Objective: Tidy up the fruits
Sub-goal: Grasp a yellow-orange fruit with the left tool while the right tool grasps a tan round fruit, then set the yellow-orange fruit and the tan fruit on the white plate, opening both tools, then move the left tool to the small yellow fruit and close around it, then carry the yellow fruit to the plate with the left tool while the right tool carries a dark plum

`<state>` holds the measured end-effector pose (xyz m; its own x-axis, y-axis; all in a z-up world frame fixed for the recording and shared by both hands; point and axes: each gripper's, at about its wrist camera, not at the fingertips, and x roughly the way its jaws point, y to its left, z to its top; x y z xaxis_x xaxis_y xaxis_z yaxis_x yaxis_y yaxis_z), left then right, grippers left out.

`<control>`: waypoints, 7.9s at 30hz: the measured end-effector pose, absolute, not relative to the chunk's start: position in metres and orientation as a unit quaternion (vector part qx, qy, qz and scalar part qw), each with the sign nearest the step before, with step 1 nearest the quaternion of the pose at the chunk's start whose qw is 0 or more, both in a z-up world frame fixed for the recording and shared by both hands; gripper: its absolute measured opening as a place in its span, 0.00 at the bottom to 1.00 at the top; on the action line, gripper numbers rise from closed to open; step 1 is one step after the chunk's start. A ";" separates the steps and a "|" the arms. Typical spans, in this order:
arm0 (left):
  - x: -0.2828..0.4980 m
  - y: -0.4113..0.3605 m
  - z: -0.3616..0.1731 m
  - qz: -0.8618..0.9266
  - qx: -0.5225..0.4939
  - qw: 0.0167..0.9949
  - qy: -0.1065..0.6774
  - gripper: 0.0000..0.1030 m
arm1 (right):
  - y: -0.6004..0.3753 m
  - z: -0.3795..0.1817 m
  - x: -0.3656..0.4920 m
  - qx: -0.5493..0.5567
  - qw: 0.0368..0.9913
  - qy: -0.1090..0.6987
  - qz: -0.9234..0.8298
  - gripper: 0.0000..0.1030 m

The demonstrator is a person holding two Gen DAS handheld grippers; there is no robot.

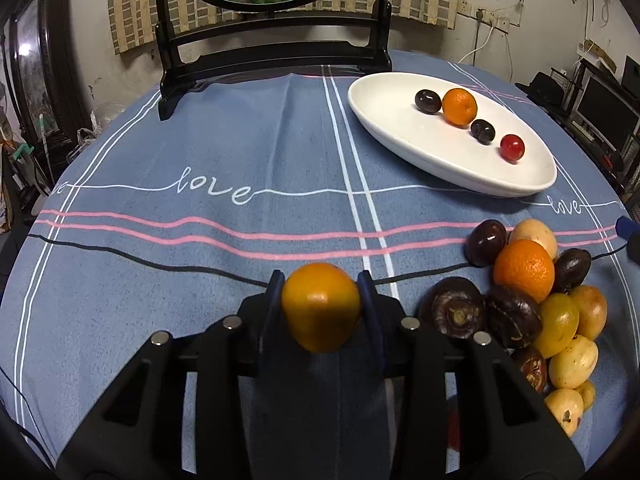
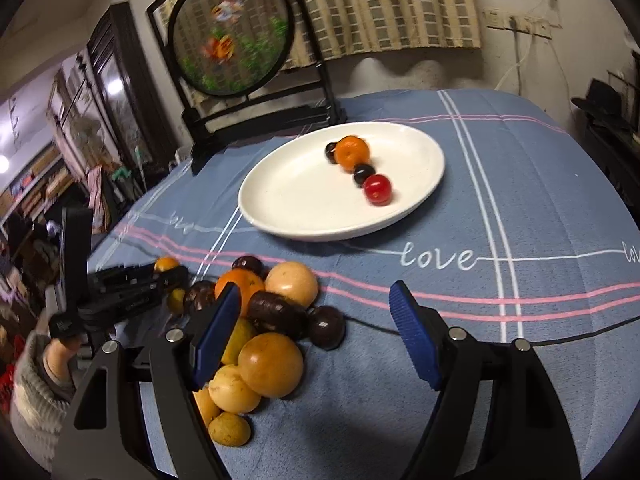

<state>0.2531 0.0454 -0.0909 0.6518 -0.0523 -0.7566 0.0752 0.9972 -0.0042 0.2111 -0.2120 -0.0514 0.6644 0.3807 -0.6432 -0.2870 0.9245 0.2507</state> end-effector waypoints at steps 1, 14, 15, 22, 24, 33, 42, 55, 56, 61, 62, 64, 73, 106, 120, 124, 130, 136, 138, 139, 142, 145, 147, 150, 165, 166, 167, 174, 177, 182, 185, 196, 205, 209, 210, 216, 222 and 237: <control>0.253 0.045 -0.091 -0.035 0.015 0.909 0.416 0.37 | -0.205 -0.054 0.210 0.046 0.910 0.369 0.186 0.73; 0.255 0.046 -0.095 -0.033 0.014 0.905 0.423 0.37 | -0.186 -0.080 0.194 0.021 0.884 0.413 0.216 0.51; 0.254 0.046 -0.095 -0.033 0.014 0.905 0.423 0.37 | -0.187 -0.081 0.195 0.032 0.882 0.416 0.217 0.48; 0.255 0.046 -0.096 -0.032 0.013 0.903 0.427 0.37 | -0.206 -0.101 0.211 0.169 0.839 0.455 0.247 0.46; 0.255 0.047 -0.097 -0.034 0.009 0.903 0.429 0.37 | -0.212 -0.107 0.215 0.204 0.824 0.465 0.253 0.45; 0.250 0.052 -0.094 -0.044 -0.015 0.905 0.424 0.37 | -0.213 -0.098 0.211 0.200 0.823 0.462 0.262 0.42; 0.236 0.039 -0.055 -0.044 -0.004 0.930 0.365 0.37 | -0.236 -0.064 0.206 0.192 0.871 0.390 0.227 0.42; 0.328 -0.031 -0.026 -0.062 0.035 0.929 0.363 0.37 | -0.193 -0.025 0.293 0.062 0.915 0.358 0.175 0.42; 0.335 -0.034 -0.031 -0.060 0.037 0.927 0.367 0.37 | -0.190 -0.031 0.299 0.054 0.915 0.362 0.169 0.42; 0.352 -0.043 -0.047 -0.058 0.052 0.927 0.367 0.49 | -0.181 -0.050 0.321 0.011 0.912 0.380 0.150 0.43; 0.353 -0.044 -0.048 -0.060 0.058 0.927 0.365 0.55 | -0.179 -0.050 0.322 0.008 0.913 0.379 0.148 0.44; 0.353 -0.044 -0.050 -0.059 0.063 0.927 0.364 0.56 | -0.183 -0.051 0.323 0.007 0.915 0.376 0.146 0.62; 0.340 -0.029 -0.037 -0.052 0.046 0.932 0.356 0.62 | -0.197 -0.023 0.304 0.021 0.933 0.328 0.144 0.63; 0.200 0.030 -0.079 -0.013 0.076 0.923 0.376 0.86 | -0.238 -0.031 0.207 0.111 0.927 0.332 0.133 0.70; 0.208 0.020 -0.086 -0.070 0.081 0.917 0.384 0.54 | -0.235 -0.032 0.206 0.106 0.927 0.335 0.133 0.70; 0.211 0.025 -0.087 -0.078 0.070 0.915 0.389 0.54 | -0.235 -0.033 0.206 0.105 0.926 0.338 0.132 0.70; 0.213 0.043 -0.086 -0.030 0.072 0.917 0.391 0.53 | -0.236 -0.033 0.206 0.105 0.927 0.336 0.132 0.70; 0.217 0.038 -0.091 -0.052 0.068 0.912 0.401 0.51 | -0.234 -0.034 0.204 0.102 0.927 0.334 0.138 0.70; 0.219 0.040 -0.091 -0.064 0.050 0.911 0.404 0.40 | -0.232 -0.034 0.204 0.100 0.926 0.335 0.140 0.70; 0.219 0.040 -0.091 -0.071 0.043 0.911 0.405 0.37 | -0.231 -0.034 0.204 0.099 0.926 0.336 0.142 0.70; 0.221 0.034 -0.094 -0.079 0.050 0.907 0.411 0.31 | -0.227 -0.037 0.204 0.092 0.924 0.341 0.146 0.70; 0.222 0.030 -0.097 -0.084 0.054 0.903 0.419 0.31 | -0.223 -0.040 0.205 0.085 0.922 0.347 0.148 0.70; 0.225 0.030 -0.098 -0.083 0.051 0.901 0.423 0.31 | -0.220 -0.041 0.206 0.080 0.921 0.350 0.150 0.70; 0.225 0.029 -0.098 -0.079 0.050 0.901 0.424 0.28 | -0.216 -0.043 0.207 0.073 0.920 0.354 0.154 0.70; 0.224 0.027 -0.098 -0.065 0.059 0.902 0.423 0.25 | -0.206 -0.081 0.219 -0.008 0.897 0.427 0.114 0.70; 0.224 0.027 -0.098 -0.065 0.059 0.902 0.423 0.25 | -0.201 -0.085 0.218 -0.025 0.895 0.430 0.116 0.70; 0.224 0.027 -0.098 -0.065 0.058 0.902 0.423 0.25 | -0.199 -0.088 0.217 -0.033 0.894 0.432 0.118 0.70; 0.224 0.027 -0.098 -0.066 0.058 0.902 0.423 0.26 | -0.194 -0.092 0.220 -0.030 0.896 0.416 0.150 0.36; 0.225 0.027 -0.098 -0.068 0.054 0.901 0.424 0.26 | -0.192 -0.092 0.221 -0.029 0.896 0.415 0.154 0.34; 0.226 0.028 -0.099 -0.070 0.049 0.901 0.425 0.26 | -0.196 -0.095 0.230 0.009 0.887 0.426 0.178 0.34; 0.226 0.028 -0.099 -0.070 0.049 0.901 0.425 0.26 | -0.195 -0.094 0.231 0.015 0.886 0.425 0.182 0.32; 0.226 0.031 -0.097 -0.073 0.040 0.903 0.421 0.25 | -0.197 -0.084 0.224 0.004 0.896 0.406 0.180 0.24; 0.218 0.033 -0.077 -0.060 0.039 0.922 0.381 0.25 | -0.222 -0.066 0.220 0.049 0.910 0.377 0.162 0.24; 0.230 0.022 -0.053 -0.063 0.039 0.927 0.368 0.25 | -0.230 -0.047 0.215 0.071 0.920 0.350 0.161 0.24; 0.237 0.014 -0.044 -0.063 0.048 0.928 0.364 0.25 | -0.231 -0.041 0.216 0.073 0.922 0.344 0.161 0.24; 0.281 -0.028 -0.012 -0.076 0.069 0.935 0.341 0.26 | -0.220 -0.008 0.252 0.055 0.930 0.326 0.161 0.24; 0.325 -0.038 -0.028 -0.082 0.039 0.927 0.363 0.26 | -0.199 -0.024 0.293 0.048 0.921 0.345 0.172 0.24; 0.364 -0.037 -0.057 -0.075 0.045 0.919 0.384 0.58 | -0.183 -0.058 0.342 0.022 0.902 0.390 0.184 0.31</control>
